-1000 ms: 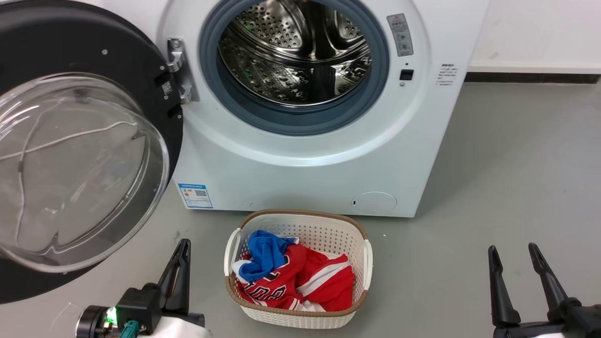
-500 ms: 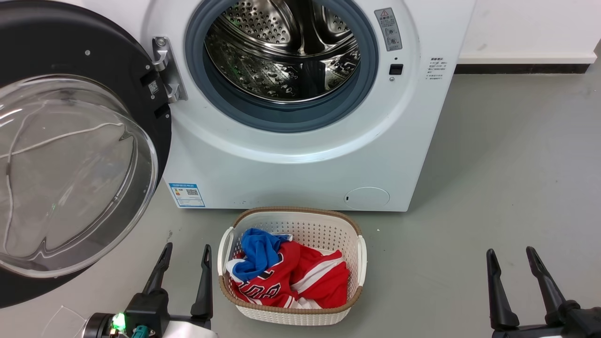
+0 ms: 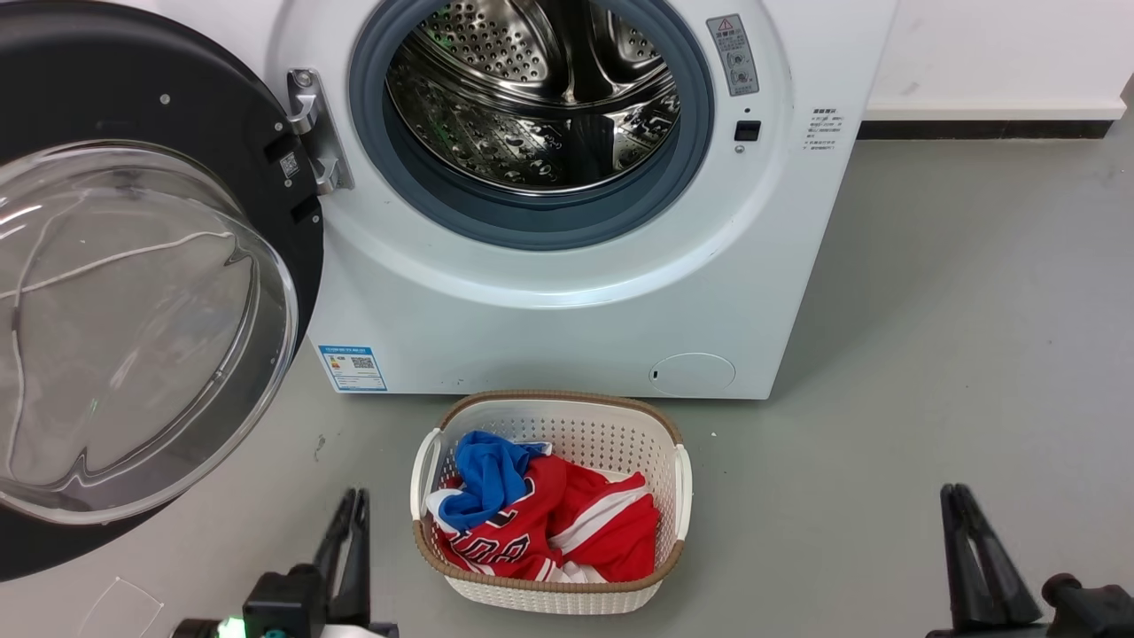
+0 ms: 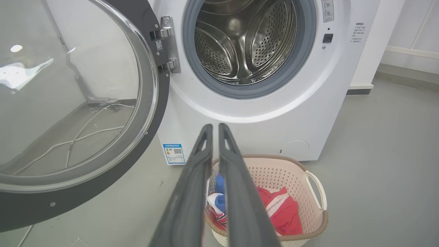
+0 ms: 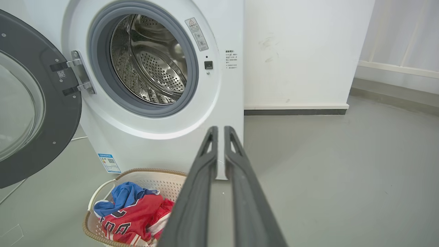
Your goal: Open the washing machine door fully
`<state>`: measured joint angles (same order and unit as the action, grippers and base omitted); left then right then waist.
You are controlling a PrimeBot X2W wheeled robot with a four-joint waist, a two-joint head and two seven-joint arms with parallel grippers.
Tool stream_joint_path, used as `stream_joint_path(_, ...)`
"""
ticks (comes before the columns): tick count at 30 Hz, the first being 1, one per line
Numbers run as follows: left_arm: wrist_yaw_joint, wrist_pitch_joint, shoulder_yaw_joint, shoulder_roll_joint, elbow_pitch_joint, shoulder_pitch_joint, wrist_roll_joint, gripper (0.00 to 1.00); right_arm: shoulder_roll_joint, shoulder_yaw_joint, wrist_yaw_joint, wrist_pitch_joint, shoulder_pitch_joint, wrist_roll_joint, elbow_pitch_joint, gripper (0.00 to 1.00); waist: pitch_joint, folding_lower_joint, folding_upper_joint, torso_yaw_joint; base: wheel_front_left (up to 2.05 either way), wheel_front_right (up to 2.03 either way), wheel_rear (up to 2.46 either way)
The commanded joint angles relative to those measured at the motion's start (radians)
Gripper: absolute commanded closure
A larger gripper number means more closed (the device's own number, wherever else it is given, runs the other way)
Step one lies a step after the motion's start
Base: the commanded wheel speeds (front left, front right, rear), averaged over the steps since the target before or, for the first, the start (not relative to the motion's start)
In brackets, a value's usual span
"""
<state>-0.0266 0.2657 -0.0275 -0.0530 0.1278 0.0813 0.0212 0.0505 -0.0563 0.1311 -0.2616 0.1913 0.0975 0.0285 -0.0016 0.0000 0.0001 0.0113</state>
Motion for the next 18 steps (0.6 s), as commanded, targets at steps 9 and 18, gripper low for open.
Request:
stream_joint_path(9, -0.013, -0.051, 0.023, 0.000, 0.025, -0.027, 0.191, 1.00, 0.012, 0.009, 0.000, 0.033, -0.033, 0.197, -0.032, 1.00, 0.000, 0.0000, -0.0001, -0.001, 0.00, 0.00, 0.00)
stream_joint_path(18, -0.027, -0.098, 0.038, 0.001, 0.035, -0.051, 0.405, 1.00, 0.023, 0.016, 0.000, 0.072, -0.076, 0.412, -0.070, 1.00, 0.001, 0.0000, -0.0001, -0.002, 0.00, 0.00, 0.00)
